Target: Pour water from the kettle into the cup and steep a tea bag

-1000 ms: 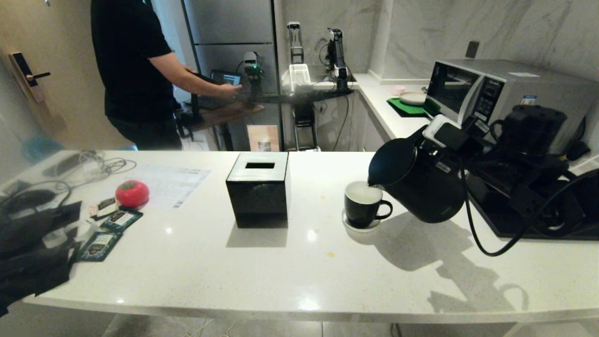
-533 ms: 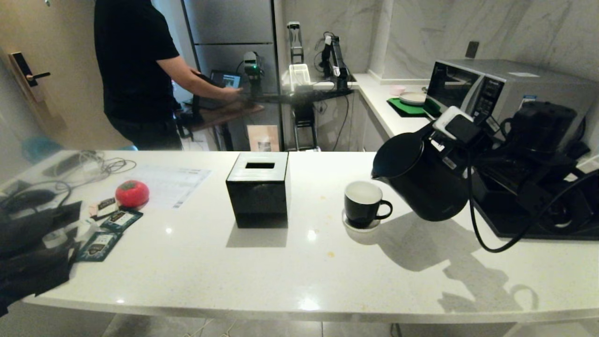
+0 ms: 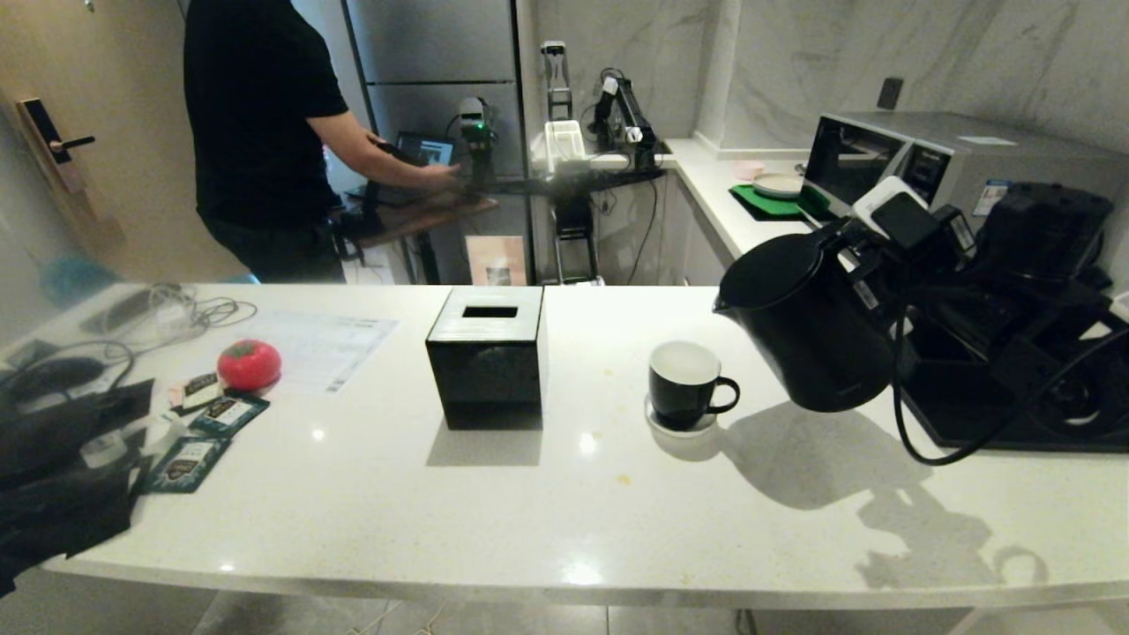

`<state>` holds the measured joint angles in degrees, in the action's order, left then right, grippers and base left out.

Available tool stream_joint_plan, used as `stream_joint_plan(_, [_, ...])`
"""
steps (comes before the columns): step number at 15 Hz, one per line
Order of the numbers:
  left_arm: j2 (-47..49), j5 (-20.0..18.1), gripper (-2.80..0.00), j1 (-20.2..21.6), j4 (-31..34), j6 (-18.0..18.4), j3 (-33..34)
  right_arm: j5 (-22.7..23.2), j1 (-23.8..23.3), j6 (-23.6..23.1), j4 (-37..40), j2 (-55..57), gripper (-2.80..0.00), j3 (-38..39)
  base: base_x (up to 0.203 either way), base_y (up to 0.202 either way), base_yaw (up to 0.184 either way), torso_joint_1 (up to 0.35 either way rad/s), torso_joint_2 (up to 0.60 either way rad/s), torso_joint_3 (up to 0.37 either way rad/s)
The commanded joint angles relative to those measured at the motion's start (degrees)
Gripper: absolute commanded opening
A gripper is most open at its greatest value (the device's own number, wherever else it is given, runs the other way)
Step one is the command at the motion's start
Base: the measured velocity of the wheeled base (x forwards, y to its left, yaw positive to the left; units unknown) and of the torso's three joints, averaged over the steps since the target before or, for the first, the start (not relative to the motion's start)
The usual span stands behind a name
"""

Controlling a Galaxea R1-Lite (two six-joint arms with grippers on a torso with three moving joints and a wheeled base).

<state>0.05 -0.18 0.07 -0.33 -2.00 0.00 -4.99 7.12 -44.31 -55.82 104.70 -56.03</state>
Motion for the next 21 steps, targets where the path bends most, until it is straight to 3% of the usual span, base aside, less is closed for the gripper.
stream_joint_plan(1, [0.04, 0.01, -2.80, 0.01, -0.02, -0.02, 0.00, -1.58, -0.27, 1.58, -0.18, -0.28, -2.80, -0.12, 0.000, 0.000, 0.000, 0.000, 0.00, 0.000])
stream_joint_plan(11, [0.04, 0.01, -2.80, 0.01, -0.02, -0.02, 0.00, -4.24, -2.55, 11.92, 0.35, -2.51, -2.80, 0.03, 0.000, 0.000, 0.000, 0.000, 0.00, 0.000])
stream_joint_plan(21, [0.04, 0.01, -2.80, 0.01, -0.02, -0.02, 0.00, -4.24, -16.64, 20.11, 1.14, -5.02, -2.80, -0.46, 0.000, 0.000, 0.000, 0.000, 0.00, 0.000])
